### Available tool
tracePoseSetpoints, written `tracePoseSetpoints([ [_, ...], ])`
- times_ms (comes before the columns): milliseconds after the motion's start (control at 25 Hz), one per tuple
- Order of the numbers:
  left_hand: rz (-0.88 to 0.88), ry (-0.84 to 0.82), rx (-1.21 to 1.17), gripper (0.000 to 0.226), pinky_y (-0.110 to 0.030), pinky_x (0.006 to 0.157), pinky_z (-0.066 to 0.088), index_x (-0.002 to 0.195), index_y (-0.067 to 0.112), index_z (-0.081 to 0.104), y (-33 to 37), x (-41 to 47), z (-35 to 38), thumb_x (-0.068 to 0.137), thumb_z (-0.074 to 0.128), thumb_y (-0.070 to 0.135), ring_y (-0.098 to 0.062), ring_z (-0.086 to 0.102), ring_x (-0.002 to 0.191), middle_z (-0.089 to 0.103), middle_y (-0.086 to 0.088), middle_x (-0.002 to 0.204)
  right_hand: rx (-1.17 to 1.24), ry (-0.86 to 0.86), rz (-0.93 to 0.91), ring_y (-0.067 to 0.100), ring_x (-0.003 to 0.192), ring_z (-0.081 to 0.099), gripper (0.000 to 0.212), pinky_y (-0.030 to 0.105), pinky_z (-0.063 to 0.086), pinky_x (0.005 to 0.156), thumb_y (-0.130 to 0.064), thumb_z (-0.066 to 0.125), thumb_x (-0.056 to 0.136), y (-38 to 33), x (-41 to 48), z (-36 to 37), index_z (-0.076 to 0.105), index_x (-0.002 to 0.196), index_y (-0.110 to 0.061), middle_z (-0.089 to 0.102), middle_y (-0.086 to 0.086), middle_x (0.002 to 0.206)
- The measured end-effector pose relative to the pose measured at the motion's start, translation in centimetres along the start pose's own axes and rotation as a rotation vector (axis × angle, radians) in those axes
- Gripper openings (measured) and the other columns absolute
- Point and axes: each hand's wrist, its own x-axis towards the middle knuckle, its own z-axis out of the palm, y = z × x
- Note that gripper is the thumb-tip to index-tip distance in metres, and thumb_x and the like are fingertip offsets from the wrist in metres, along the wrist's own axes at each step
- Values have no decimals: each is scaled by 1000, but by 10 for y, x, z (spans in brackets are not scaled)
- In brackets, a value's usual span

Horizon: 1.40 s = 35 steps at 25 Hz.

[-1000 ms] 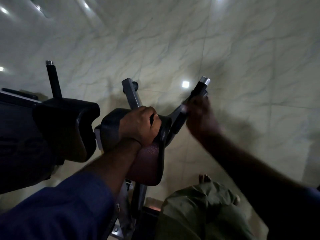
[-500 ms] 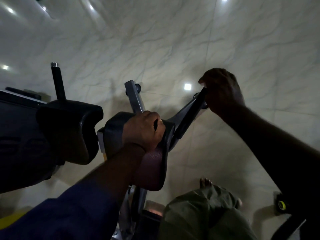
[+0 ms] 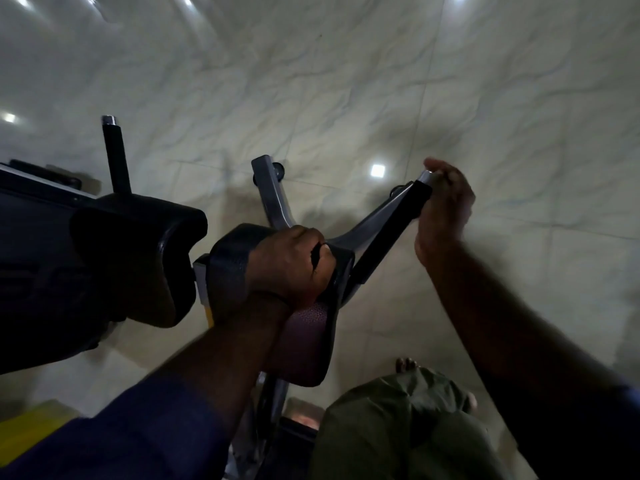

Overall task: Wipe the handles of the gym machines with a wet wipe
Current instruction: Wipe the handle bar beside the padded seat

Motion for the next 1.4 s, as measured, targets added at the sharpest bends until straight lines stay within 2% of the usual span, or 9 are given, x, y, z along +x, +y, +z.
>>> tracePoseSetpoints([
  [80, 9, -6, -3, 31, -35, 59, 51, 86, 19, 69, -1, 1, 1, 89, 47, 41, -28, 64, 73, 68, -1, 84, -472, -100, -505, 11, 103, 62, 30, 21, 48, 98, -7, 50, 91, 3, 5, -3, 76, 98, -20, 68, -6, 104],
  [160, 14, -31, -13, 34, -36, 61, 51, 87, 20, 68, 0, 2, 1, 90, 44, 42, -28, 64, 75, 67, -1, 85, -802, -357, -710, 20, 95, 65, 25, 32, 52, 90, -12, 49, 83, -4, 28, -4, 74, 83, -14, 69, 4, 96],
  [240, 4, -57, -12, 37, -36, 63, 51, 90, 21, 68, 0, 2, 0, 90, 40, 44, -27, 64, 78, 68, 0, 88, -756, -491, -394, 29, 77, 65, 21, 37, 54, 74, -18, 50, 72, -18, 49, -4, 69, 66, -11, 68, 10, 78],
  [320, -3, -63, 0, 36, -35, 64, 50, 90, 22, 68, 1, 3, 0, 91, 40, 45, -26, 64, 80, 67, 1, 89, -36, -415, 234, 29, 64, 58, 13, 35, 50, 65, -16, 54, 69, -28, 51, -5, 63, 65, -7, 59, 13, 66],
  [400, -8, -50, 13, 32, -34, 63, 49, 89, 22, 68, 0, 1, 0, 91, 44, 44, -25, 64, 79, 67, 2, 88, 470, -357, 538, 27, 62, 52, 14, 31, 48, 63, -15, 52, 82, -18, 30, -4, 62, 79, -6, 54, 11, 69],
  [600, 9, -17, 18, 29, -33, 59, 48, 88, 20, 70, 1, 2, 1, 89, 50, 41, -29, 64, 74, 68, -1, 85, 623, -164, 497, 23, 56, 50, 34, 29, 42, 56, -28, 42, 103, 2, 11, 8, 66, 94, -5, 58, 9, 73],
  [920, 13, -20, 18, 30, -33, 61, 45, 90, 20, 71, 2, 1, -2, 88, 49, 40, -30, 65, 77, 69, 0, 87, 487, -162, 359, 21, 70, 69, 24, 31, 56, 69, -20, 46, 107, 21, -12, -5, 64, 113, -6, 73, 10, 87],
  [1160, 18, -29, 1, 30, -32, 63, 44, 92, 21, 71, 3, 1, -3, 89, 48, 40, -28, 65, 79, 70, 0, 89, 72, -237, 120, 32, 104, 68, 67, 51, 55, 91, -67, 71, 84, 46, -1, -19, 67, 114, -7, 68, 24, 116],
  [1400, 22, -19, -13, 31, -32, 61, 45, 87, 20, 69, 3, 1, -2, 91, 47, 40, -30, 64, 76, 68, -2, 86, 334, -91, 104, 35, 93, 70, 35, 44, 52, 83, -33, 49, 107, 25, 14, -12, 67, 108, -3, 70, 21, 103],
])
